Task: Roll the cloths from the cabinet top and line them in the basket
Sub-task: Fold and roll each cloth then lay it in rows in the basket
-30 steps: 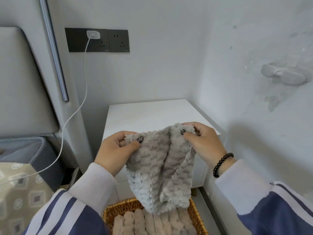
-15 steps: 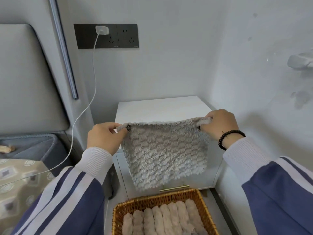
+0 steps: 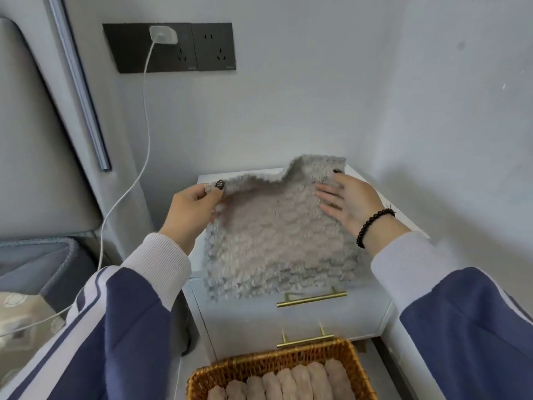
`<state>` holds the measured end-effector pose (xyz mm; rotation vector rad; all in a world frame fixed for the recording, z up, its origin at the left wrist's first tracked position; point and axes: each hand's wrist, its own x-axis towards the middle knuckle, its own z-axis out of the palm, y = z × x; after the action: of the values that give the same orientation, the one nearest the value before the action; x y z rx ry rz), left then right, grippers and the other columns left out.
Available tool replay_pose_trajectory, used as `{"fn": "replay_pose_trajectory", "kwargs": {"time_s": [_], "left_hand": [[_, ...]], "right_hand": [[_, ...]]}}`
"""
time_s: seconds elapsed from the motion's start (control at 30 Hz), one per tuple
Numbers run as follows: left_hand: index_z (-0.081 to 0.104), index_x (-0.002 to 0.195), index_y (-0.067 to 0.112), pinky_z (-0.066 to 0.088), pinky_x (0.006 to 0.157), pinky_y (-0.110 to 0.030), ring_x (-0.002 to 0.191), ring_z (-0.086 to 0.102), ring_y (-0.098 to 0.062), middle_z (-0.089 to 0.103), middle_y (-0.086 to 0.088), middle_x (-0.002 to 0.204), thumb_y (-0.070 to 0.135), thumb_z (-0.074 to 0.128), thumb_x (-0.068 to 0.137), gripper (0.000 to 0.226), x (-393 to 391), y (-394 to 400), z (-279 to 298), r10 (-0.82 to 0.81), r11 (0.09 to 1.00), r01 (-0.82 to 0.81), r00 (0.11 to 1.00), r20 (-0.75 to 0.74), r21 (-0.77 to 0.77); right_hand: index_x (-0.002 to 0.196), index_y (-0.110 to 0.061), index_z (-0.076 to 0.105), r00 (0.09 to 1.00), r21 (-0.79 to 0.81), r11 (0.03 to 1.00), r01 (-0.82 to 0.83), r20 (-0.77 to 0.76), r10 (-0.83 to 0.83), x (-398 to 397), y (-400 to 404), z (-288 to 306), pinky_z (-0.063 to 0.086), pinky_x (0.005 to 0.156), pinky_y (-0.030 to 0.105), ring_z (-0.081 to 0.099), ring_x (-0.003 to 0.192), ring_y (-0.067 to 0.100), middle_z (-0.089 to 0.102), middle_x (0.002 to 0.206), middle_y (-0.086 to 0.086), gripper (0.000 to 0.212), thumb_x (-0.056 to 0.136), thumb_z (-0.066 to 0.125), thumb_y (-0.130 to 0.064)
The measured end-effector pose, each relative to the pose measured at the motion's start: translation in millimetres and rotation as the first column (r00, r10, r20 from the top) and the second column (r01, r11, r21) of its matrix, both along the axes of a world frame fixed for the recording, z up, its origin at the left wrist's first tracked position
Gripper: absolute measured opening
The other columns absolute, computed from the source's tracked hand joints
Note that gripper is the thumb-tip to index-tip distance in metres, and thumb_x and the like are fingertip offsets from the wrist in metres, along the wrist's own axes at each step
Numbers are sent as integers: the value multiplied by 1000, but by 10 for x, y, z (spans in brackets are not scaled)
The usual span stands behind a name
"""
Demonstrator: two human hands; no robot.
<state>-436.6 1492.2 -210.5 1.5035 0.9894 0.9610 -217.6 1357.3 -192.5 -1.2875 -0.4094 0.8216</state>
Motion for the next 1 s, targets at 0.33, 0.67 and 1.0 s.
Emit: {"fn": "replay_pose_trajectory", "kwargs": {"time_s": [0.33, 0.67, 1.0], "left_hand": [[79, 85, 20, 42, 99, -31, 103, 66, -12, 76, 4, 95, 51, 67, 82, 33, -3, -21, 4, -76, 997, 75, 993, 86, 18], [64, 104, 0, 57, 52, -20, 63, 72, -15, 72, -15, 80, 2, 63, 89, 15, -190, 72, -62, -211, 918, 153, 969, -125, -366], [60, 119, 16, 57, 53, -19, 65, 73, -18, 68, -9, 105, -9, 54, 91, 38, -55, 91, -204, -186, 937, 162, 981, -50, -308]], "right_hand": [[122, -4, 57, 985, 174, 980, 93, -157, -66, 323, 169, -256, 49, 97, 41, 62, 100, 23, 65, 106, 5, 50, 85, 69, -36], [96, 0, 65, 916, -453, 855, -252, 172, 361, 360, -174, -201, 56, 51, 20, 71, 67, 21, 52, 118, 13, 12, 89, 58, 7], [122, -25, 58, 883, -428, 895, -128, 363, 299, 341, -12, -414, 57, 54, 21, 71, 73, 16, 40, 144, 9, 44, 90, 56, 5]]}}
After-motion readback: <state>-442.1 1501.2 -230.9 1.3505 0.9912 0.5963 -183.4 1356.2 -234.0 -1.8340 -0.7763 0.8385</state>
